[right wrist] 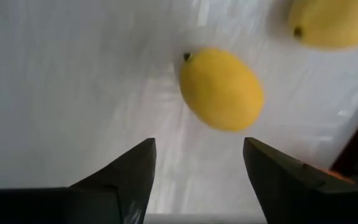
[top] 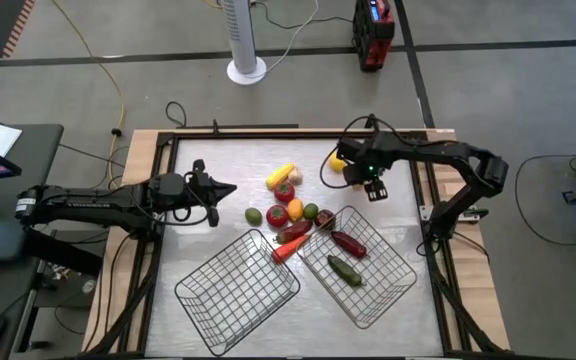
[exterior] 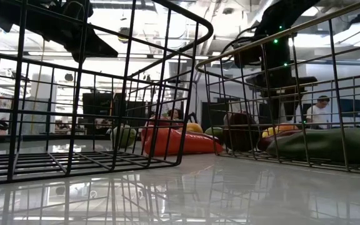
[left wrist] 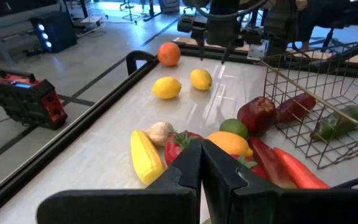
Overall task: Sort produce into baskets
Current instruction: Put the middle right yellow lemon into the black wire basket
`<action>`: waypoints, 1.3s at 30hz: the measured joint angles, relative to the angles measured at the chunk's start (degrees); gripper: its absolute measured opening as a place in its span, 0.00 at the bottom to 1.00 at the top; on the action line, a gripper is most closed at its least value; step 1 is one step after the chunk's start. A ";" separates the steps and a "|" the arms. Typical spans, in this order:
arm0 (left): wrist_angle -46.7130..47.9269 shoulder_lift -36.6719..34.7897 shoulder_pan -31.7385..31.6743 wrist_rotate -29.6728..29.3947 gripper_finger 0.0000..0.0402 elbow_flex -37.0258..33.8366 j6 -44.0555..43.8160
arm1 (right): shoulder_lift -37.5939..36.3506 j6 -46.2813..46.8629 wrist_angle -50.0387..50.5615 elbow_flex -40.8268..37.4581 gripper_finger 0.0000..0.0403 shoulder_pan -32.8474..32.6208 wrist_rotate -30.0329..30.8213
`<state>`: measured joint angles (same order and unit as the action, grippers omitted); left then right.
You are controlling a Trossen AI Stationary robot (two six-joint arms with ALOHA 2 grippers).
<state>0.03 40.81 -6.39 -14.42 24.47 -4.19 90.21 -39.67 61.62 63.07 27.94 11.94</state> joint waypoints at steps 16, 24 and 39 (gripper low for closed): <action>-0.77 -0.02 0.00 -1.00 0.00 0.00 2.59 | 2.19 -11.74 -5.44 -1.50 0.97 -1.65 2.67; -0.46 -0.02 0.00 -1.02 0.00 0.00 2.66 | 8.15 -16.81 -8.22 -1.51 0.92 0.45 4.66; 0.11 -0.02 0.00 -1.02 0.00 0.00 3.56 | 11.88 -15.84 -9.41 -1.46 0.61 -1.17 6.46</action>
<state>0.14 40.80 -6.40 -15.44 24.47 -0.63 102.10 -55.51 52.21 61.60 26.76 18.41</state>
